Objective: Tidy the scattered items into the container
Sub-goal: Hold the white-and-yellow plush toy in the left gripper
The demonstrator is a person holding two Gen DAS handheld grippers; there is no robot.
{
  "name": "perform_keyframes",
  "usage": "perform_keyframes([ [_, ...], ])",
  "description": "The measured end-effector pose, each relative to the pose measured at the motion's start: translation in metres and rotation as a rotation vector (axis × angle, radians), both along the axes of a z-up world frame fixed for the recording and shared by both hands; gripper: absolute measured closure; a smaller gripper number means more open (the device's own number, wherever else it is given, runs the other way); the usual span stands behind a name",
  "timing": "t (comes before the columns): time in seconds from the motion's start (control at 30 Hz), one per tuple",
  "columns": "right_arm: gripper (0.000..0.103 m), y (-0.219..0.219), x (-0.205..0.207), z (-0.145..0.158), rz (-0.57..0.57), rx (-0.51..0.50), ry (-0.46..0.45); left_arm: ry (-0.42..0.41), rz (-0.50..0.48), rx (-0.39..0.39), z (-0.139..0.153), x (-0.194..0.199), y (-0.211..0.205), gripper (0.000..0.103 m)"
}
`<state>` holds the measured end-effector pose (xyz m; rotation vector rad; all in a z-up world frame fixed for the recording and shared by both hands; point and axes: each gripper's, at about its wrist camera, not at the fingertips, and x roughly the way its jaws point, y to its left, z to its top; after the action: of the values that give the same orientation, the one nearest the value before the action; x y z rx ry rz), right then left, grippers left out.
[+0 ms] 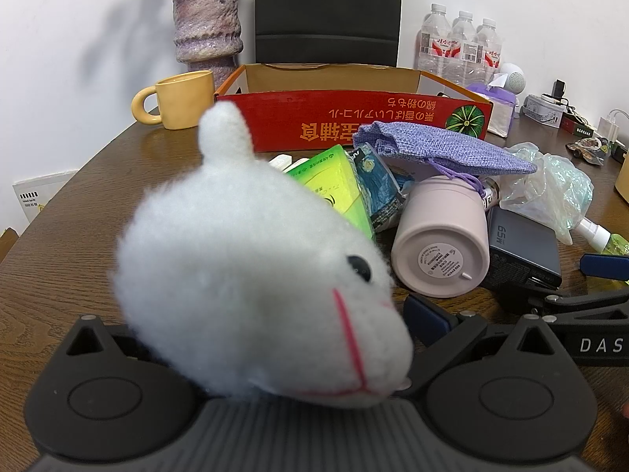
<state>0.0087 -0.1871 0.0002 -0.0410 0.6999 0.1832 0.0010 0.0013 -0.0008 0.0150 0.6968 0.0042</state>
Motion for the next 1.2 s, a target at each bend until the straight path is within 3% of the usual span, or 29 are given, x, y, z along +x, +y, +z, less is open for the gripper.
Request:
perform_keyframes([
  [1.2,0.000,-0.0014,-0.0004,0.0004,0.019,-0.002,0.003,-0.004,-0.007,-0.002,0.0009,-0.0026,0.0018,0.000],
])
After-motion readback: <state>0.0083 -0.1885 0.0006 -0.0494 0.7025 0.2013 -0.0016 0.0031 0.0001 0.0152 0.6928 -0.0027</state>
